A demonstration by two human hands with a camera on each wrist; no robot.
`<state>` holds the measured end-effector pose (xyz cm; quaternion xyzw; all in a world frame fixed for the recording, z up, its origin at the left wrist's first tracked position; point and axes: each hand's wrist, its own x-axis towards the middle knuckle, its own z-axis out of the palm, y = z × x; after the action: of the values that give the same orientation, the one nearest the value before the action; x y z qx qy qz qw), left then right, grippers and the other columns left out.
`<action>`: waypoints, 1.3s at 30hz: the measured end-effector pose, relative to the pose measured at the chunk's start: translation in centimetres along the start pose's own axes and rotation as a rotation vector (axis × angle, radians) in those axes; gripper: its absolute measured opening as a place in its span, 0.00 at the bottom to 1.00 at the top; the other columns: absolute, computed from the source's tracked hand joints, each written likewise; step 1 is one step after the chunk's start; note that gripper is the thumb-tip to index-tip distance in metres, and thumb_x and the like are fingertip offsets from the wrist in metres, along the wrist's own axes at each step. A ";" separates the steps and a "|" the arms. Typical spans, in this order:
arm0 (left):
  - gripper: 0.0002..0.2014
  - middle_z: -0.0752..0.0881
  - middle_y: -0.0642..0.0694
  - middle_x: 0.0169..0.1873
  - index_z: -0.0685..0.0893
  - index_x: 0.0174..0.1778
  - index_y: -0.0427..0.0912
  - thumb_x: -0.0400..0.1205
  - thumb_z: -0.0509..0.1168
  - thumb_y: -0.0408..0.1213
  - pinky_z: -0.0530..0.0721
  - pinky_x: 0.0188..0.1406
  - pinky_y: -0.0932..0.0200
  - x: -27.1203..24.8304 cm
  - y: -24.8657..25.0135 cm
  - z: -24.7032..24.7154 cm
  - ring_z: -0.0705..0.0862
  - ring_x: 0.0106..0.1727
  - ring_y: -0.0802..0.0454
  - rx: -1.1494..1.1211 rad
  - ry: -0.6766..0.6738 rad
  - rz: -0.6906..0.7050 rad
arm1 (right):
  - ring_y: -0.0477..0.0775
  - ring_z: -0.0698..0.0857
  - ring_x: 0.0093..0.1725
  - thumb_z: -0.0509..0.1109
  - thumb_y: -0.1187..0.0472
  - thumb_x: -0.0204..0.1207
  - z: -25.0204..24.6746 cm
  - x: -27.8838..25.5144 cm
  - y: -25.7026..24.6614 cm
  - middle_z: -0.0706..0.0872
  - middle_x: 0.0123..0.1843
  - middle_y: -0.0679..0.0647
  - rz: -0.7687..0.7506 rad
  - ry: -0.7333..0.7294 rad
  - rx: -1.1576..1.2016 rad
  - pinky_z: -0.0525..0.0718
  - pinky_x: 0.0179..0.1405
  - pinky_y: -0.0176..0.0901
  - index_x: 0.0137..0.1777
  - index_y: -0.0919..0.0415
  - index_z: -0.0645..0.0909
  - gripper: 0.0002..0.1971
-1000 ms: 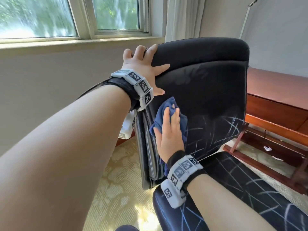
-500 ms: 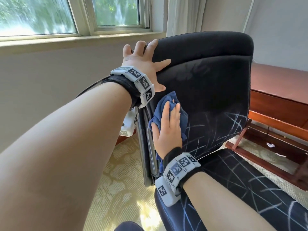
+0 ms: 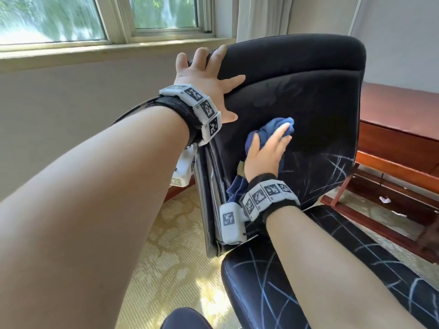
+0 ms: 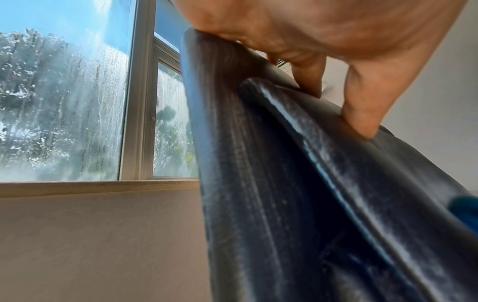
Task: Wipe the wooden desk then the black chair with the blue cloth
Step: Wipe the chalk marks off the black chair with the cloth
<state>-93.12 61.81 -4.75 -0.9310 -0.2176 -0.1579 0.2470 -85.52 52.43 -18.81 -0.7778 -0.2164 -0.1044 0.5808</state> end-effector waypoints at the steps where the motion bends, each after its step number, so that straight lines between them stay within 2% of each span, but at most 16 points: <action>1: 0.37 0.45 0.45 0.81 0.56 0.77 0.71 0.71 0.58 0.70 0.53 0.72 0.36 0.1 0.0 0.1 0.49 0.78 0.40 0.002 0.009 -0.001 | 0.62 0.44 0.83 0.55 0.55 0.85 -0.1 -0.4 0.7 0.46 0.83 0.67 0.083 0.007 0.018 0.49 0.80 0.48 0.82 0.64 0.40 0.34; 3: 0.37 0.45 0.45 0.81 0.56 0.77 0.71 0.71 0.58 0.70 0.53 0.72 0.35 0.1 -0.1 0.4 0.50 0.77 0.40 0.004 0.022 0.000 | 0.62 0.42 0.83 0.54 0.57 0.85 0.0 -2.4 1.8 0.44 0.83 0.68 0.112 -0.047 0.018 0.45 0.79 0.45 0.82 0.65 0.39 0.33; 6: 0.37 0.46 0.45 0.81 0.56 0.77 0.71 0.71 0.57 0.70 0.54 0.71 0.35 0.2 -0.1 0.8 0.50 0.77 0.40 0.009 0.045 -0.003 | 0.62 0.38 0.82 0.55 0.61 0.85 0.5 -5.6 2.0 0.40 0.83 0.67 -0.058 -0.195 0.042 0.42 0.80 0.46 0.82 0.65 0.39 0.33; 9: 0.36 0.47 0.46 0.80 0.56 0.77 0.71 0.71 0.57 0.70 0.54 0.72 0.36 0.3 0.1 0.8 0.50 0.77 0.41 0.019 0.054 -0.003 | 0.59 0.37 0.82 0.55 0.58 0.85 0.4 -5.7 0.9 0.39 0.83 0.63 -0.204 -0.231 0.020 0.39 0.74 0.36 0.80 0.58 0.36 0.33; 11: 0.36 0.47 0.46 0.80 0.57 0.77 0.71 0.72 0.57 0.70 0.53 0.72 0.35 0.4 0.2 0.7 0.50 0.77 0.40 0.017 0.056 0.001 | 0.59 0.38 0.83 0.55 0.57 0.85 0.0 -4.4 0.2 0.39 0.84 0.61 -0.255 -0.229 -0.001 0.40 0.73 0.34 0.79 0.56 0.36 0.33; 15: 0.36 0.47 0.45 0.80 0.57 0.77 0.71 0.72 0.57 0.70 0.53 0.72 0.35 0.8 0.4 0.6 0.50 0.76 0.41 0.017 0.043 -0.003 | 0.64 0.42 0.83 0.55 0.59 0.85 0.2 -0.1 0.1 0.44 0.83 0.67 -0.117 -0.088 0.067 0.45 0.79 0.47 0.82 0.65 0.41 0.33; 17: 0.36 0.46 0.46 0.81 0.57 0.76 0.71 0.71 0.59 0.69 0.52 0.73 0.36 1.0 0.5 0.6 0.49 0.77 0.41 0.006 0.040 0.002 | 0.64 0.42 0.83 0.55 0.59 0.85 0.4 1.0 0.8 0.45 0.83 0.67 -0.010 0.003 0.099 0.44 0.79 0.46 0.82 0.66 0.41 0.33; 19: 0.36 0.45 0.45 0.81 0.57 0.76 0.71 0.71 0.59 0.69 0.52 0.73 0.36 1.1 0.5 0.7 0.48 0.78 0.41 0.001 0.040 0.004 | 0.61 0.42 0.83 0.54 0.58 0.85 0.5 0.3 1.8 0.44 0.84 0.65 0.061 0.004 0.091 0.43 0.78 0.43 0.82 0.63 0.40 0.33; 21: 0.36 0.45 0.45 0.81 0.57 0.77 0.71 0.72 0.60 0.68 0.52 0.73 0.36 1.2 0.5 0.9 0.48 0.79 0.41 0.002 0.044 0.004 | 0.60 0.40 0.83 0.54 0.59 0.85 0.6 -1.8 2.6 0.42 0.84 0.64 0.042 -0.052 0.102 0.41 0.78 0.42 0.82 0.62 0.39 0.32; 24: 0.36 0.44 0.45 0.81 0.56 0.77 0.71 0.72 0.60 0.68 0.52 0.73 0.36 1.1 0.4 1.0 0.48 0.79 0.41 0.011 0.044 -0.001 | 0.59 0.39 0.83 0.55 0.61 0.85 0.9 -4.2 2.8 0.41 0.82 0.56 -0.148 -0.148 0.090 0.41 0.79 0.42 0.80 0.59 0.39 0.31; 27: 0.36 0.43 0.45 0.82 0.55 0.77 0.71 0.73 0.58 0.69 0.52 0.73 0.35 1.2 0.7 1.0 0.47 0.79 0.40 0.023 0.034 0.004 | 0.61 0.41 0.83 0.55 0.59 0.85 0.6 -2.8 2.5 0.42 0.84 0.61 -0.209 -0.157 0.023 0.43 0.78 0.41 0.81 0.59 0.40 0.31; 30: 0.36 0.43 0.46 0.81 0.54 0.78 0.70 0.73 0.57 0.69 0.51 0.73 0.35 1.4 0.7 0.9 0.46 0.79 0.41 0.028 0.043 0.013 | 0.64 0.44 0.83 0.56 0.59 0.85 -0.3 1.0 3.2 0.44 0.83 0.67 -0.140 -0.082 -0.024 0.47 0.80 0.49 0.82 0.64 0.42 0.32; 32: 0.36 0.42 0.46 0.81 0.53 0.78 0.70 0.74 0.56 0.69 0.51 0.73 0.35 1.6 0.8 0.9 0.45 0.79 0.41 0.039 0.035 0.016 | 0.67 0.44 0.82 0.56 0.60 0.84 -1.1 2.9 4.4 0.46 0.82 0.70 0.012 0.012 -0.007 0.46 0.79 0.51 0.82 0.67 0.41 0.33; 34: 0.36 0.40 0.45 0.81 0.51 0.78 0.70 0.75 0.54 0.69 0.50 0.74 0.34 2.0 1.1 1.0 0.43 0.80 0.40 0.073 0.028 0.021 | 0.66 0.43 0.82 0.56 0.60 0.84 -1.4 2.9 5.1 0.46 0.83 0.70 0.127 0.035 -0.016 0.44 0.79 0.50 0.82 0.67 0.41 0.33; 37: 0.36 0.37 0.43 0.81 0.48 0.80 0.66 0.78 0.52 0.67 0.44 0.76 0.36 2.0 1.1 1.7 0.39 0.81 0.39 0.102 0.031 0.053 | 0.64 0.40 0.83 0.55 0.60 0.85 -0.3 -0.1 5.2 0.42 0.83 0.67 0.054 -0.095 -0.081 0.43 0.80 0.48 0.81 0.68 0.41 0.33; 39: 0.35 0.37 0.43 0.82 0.45 0.81 0.63 0.80 0.49 0.64 0.37 0.77 0.38 2.2 1.3 2.0 0.36 0.82 0.41 0.155 0.057 0.146 | 0.62 0.37 0.82 0.54 0.60 0.85 0.1 -0.7 5.0 0.40 0.83 0.65 -0.028 -0.136 -0.101 0.41 0.80 0.46 0.82 0.66 0.40 0.32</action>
<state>-90.26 62.61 -6.02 -0.9175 -0.1539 -0.1484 0.3353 -83.82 51.17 -23.44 -0.8084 -0.2605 -0.0701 0.5232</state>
